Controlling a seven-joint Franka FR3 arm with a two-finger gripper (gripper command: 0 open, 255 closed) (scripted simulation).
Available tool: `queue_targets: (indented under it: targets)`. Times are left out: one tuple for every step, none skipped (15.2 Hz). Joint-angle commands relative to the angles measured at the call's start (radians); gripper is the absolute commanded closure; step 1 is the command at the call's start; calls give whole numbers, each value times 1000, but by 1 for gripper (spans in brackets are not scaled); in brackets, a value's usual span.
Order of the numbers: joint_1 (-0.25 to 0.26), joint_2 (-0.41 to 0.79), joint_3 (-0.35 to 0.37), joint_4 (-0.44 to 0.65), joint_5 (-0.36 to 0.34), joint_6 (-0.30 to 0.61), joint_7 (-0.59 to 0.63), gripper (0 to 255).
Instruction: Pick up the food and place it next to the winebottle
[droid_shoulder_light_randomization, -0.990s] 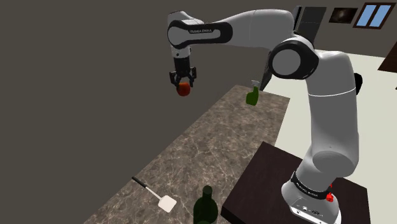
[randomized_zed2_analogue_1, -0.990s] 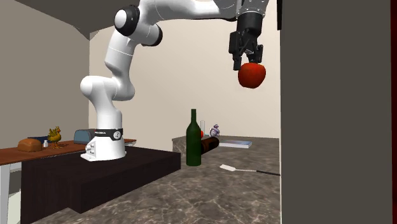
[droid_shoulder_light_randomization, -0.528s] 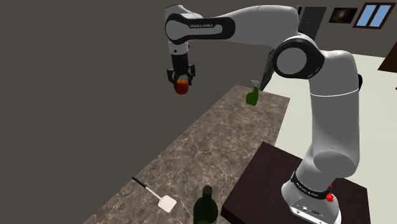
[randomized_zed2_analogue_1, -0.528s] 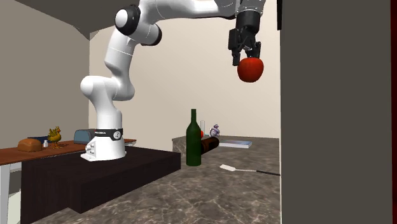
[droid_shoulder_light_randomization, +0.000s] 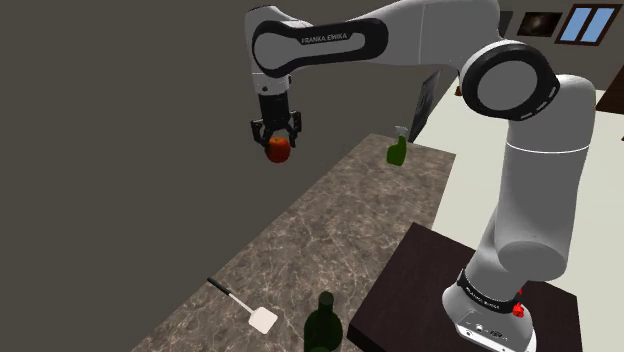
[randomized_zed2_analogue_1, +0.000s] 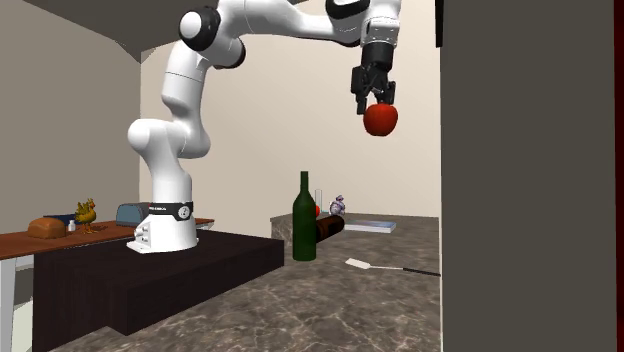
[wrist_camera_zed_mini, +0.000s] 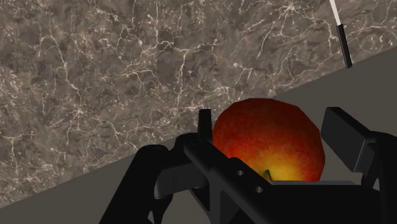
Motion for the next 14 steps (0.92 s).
queue_targets:
  targets:
    - [28,-22,18,-37,3,15,47,255]
    - [40,-33,26,-53,5,20,68,255]
    - [52,-43,34,-67,7,24,88,255]
    - [64,-52,43,-79,9,28,109,255]
    - [77,-60,51,-91,11,32,129,255]
    - [89,-67,60,-101,13,35,150,255]
    - [101,-73,69,-109,14,38,171,255]
    - [114,-78,78,-116,16,41,193,255]
    - [126,-82,87,-122,17,43,214,255]
    - [139,-85,95,-127,18,45,236,255]
    - [152,-87,105,-130,19,47,258,255]
    - [165,-88,114,-132,20,49,280,255]
    - [178,-88,123,-133,21,50,302,255]
    - [192,-87,132,-132,21,51,324,255]
